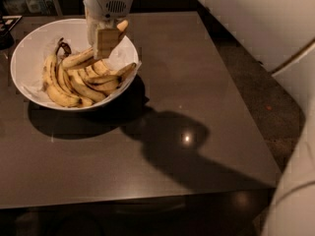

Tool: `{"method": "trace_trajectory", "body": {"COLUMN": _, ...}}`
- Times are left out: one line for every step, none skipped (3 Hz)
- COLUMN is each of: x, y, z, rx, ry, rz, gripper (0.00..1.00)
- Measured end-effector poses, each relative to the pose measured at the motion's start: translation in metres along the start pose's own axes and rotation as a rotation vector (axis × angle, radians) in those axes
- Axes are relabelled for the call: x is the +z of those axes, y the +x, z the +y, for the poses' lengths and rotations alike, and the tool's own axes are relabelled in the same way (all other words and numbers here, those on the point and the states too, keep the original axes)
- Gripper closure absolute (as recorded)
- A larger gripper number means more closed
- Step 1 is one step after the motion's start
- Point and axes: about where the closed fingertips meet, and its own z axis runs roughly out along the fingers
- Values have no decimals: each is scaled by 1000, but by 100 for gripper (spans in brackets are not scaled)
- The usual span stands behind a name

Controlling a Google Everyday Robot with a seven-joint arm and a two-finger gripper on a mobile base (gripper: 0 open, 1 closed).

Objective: Pick banana from white bowl

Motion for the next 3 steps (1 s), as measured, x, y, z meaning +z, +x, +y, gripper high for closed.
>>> {"method": "trace_trajectory", "body": {"x": -15, "y": -4, "z": 10, "rx": -2, "ry": 57, "rz": -38, "gripper": 100}}
{"method": "trace_trajectory", "body": {"x": -26, "y": -8, "z": 18, "rx": -24, "ry": 121, "rz": -99, "gripper": 100}}
{"method": "trace_trajectory", "body": {"x": -33, "y": -10, "z": 21, "rx": -44, "ry": 156, "rz": -127, "gripper": 100}}
